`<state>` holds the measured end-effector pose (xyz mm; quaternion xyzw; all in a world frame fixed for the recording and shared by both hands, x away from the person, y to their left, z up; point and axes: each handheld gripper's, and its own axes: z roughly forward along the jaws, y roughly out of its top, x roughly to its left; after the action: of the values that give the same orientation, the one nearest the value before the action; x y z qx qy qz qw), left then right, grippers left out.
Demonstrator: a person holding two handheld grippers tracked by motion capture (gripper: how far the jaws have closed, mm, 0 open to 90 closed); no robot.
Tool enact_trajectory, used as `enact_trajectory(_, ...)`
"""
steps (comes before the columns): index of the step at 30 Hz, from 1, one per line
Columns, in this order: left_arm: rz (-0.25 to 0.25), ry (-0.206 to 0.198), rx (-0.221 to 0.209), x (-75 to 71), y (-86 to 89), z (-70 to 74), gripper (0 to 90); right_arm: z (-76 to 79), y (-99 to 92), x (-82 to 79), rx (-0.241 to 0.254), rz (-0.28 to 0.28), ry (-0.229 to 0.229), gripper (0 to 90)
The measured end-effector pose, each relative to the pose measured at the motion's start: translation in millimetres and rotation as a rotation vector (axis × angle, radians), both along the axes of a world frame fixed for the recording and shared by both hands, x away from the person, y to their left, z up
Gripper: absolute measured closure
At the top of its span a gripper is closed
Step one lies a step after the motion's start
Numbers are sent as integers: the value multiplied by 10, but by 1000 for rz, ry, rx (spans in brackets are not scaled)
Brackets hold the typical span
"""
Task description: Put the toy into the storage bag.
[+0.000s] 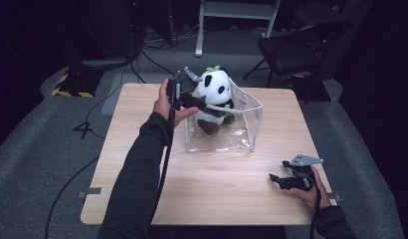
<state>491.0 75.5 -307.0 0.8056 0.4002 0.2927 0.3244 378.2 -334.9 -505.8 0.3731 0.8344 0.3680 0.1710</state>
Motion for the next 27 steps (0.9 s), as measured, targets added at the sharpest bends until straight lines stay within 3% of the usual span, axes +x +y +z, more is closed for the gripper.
enact_trajectory(11,9,-12,-3,-95,185,29,165,0,0,0,0,0,0,179)
enact_trajectory(23,27,-12,-2,-195,416,-46,166,0,0,0,0,0,0,179)
enact_trajectory(27,31,-4,16,-226,471,-80,165,0,0,0,0,0,0,179)
